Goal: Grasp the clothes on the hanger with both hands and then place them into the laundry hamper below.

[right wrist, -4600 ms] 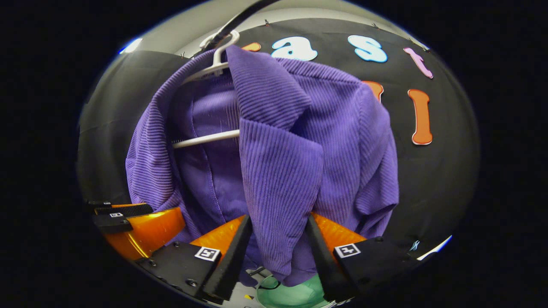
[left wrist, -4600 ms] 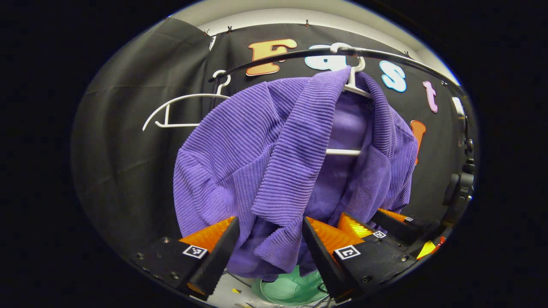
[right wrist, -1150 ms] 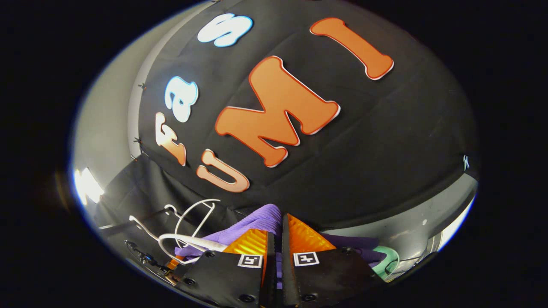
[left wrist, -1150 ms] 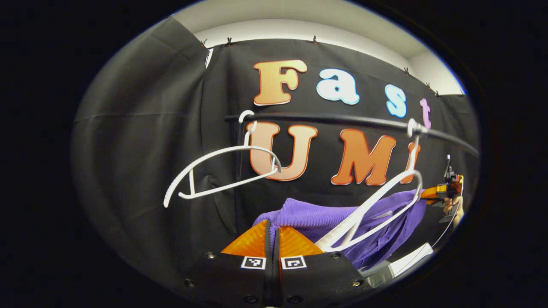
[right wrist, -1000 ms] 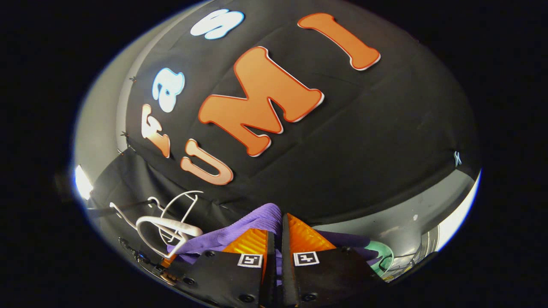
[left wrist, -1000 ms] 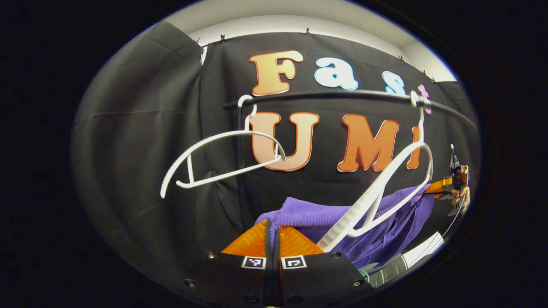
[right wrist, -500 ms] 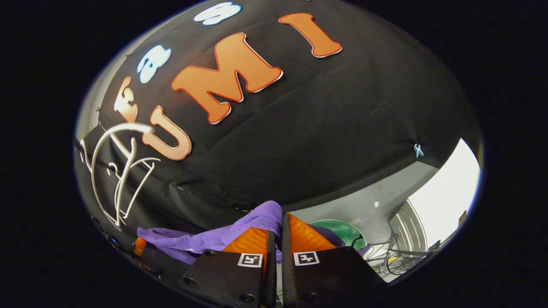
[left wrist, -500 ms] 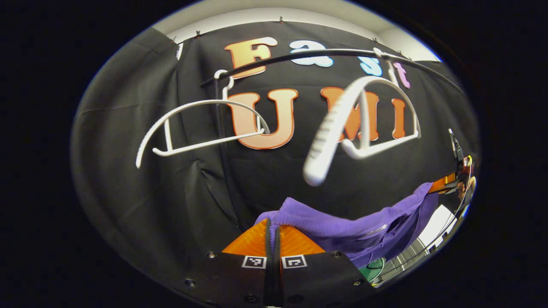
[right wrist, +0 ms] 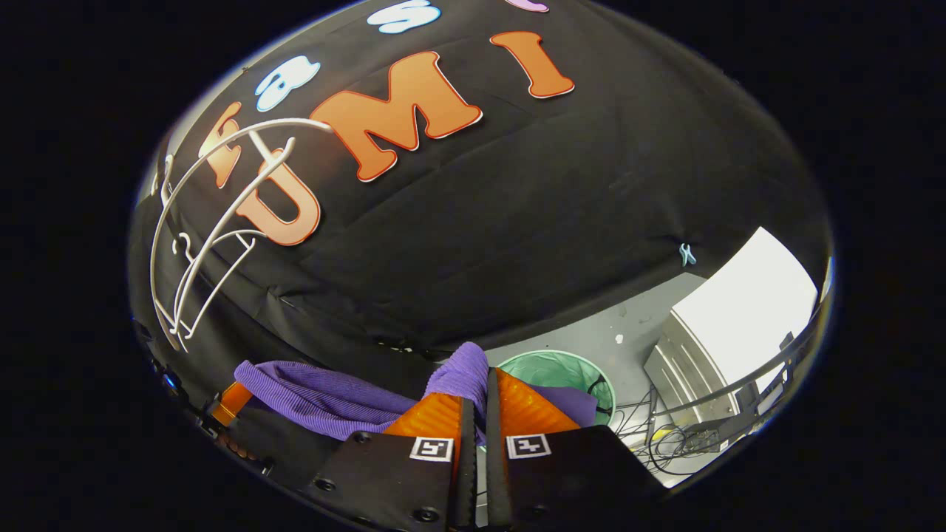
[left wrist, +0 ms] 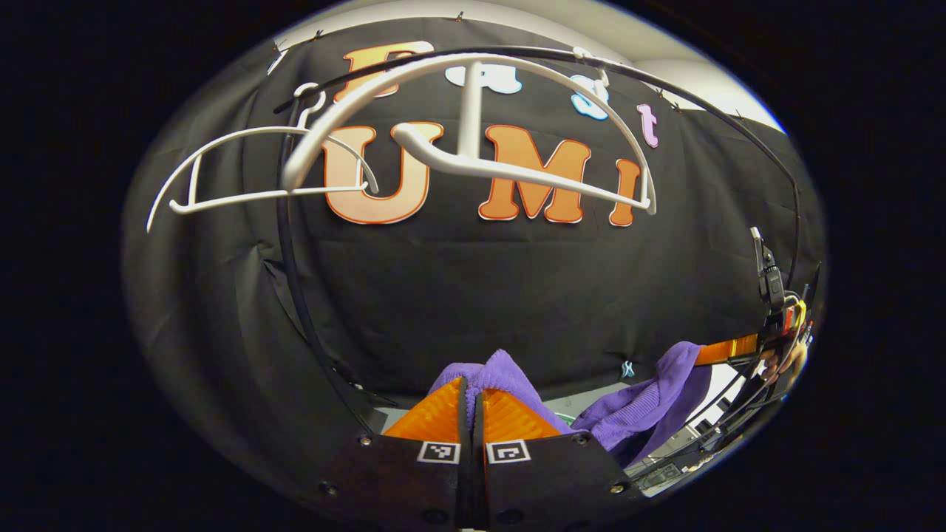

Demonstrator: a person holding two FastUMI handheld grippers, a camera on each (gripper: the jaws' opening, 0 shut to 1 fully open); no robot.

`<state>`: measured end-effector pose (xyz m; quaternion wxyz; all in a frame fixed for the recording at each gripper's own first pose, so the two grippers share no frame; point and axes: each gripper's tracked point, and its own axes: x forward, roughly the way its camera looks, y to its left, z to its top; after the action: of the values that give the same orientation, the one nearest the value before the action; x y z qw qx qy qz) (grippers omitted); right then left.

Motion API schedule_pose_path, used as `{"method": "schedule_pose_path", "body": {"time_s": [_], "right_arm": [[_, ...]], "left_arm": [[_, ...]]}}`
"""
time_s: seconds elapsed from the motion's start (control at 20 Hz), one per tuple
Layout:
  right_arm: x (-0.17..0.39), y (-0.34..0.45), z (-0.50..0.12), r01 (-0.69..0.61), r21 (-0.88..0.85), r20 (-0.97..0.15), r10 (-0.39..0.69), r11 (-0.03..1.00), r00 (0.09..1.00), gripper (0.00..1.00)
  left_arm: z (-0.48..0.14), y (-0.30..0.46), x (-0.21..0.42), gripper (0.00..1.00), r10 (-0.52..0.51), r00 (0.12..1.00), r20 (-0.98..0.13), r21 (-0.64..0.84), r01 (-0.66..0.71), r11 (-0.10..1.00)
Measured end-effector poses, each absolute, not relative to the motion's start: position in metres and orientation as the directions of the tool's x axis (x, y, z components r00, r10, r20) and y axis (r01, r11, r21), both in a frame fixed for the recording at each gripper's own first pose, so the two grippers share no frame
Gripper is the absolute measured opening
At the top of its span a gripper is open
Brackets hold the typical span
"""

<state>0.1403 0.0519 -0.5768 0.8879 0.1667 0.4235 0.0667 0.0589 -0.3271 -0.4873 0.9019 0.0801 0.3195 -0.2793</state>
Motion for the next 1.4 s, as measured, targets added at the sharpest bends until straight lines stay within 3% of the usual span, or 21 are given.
{"method": "schedule_pose_path", "body": {"time_s": [0.35,0.85,1.4], "right_arm": [[0.128,0.045,-0.579,0.011,0.337,-0.733,0.255,0.941,0.631,0.13],[0.12,0.053,-0.618,-0.015,0.306,-0.766,0.256,0.952,0.589,0.13],[0.112,0.037,-0.72,-0.007,0.147,-0.883,0.134,0.989,0.45,0.13]], "left_arm": [[-0.49,-0.379,0.031,0.0,-0.505,0.597,-0.624,-0.081,0.593,0.801],[-0.548,-0.444,-0.001,0.0,-0.519,0.484,-0.705,-0.139,0.623,0.77],[-0.668,-0.454,-0.041,0.01,-0.342,0.279,-0.897,-0.101,0.625,0.774]]}}
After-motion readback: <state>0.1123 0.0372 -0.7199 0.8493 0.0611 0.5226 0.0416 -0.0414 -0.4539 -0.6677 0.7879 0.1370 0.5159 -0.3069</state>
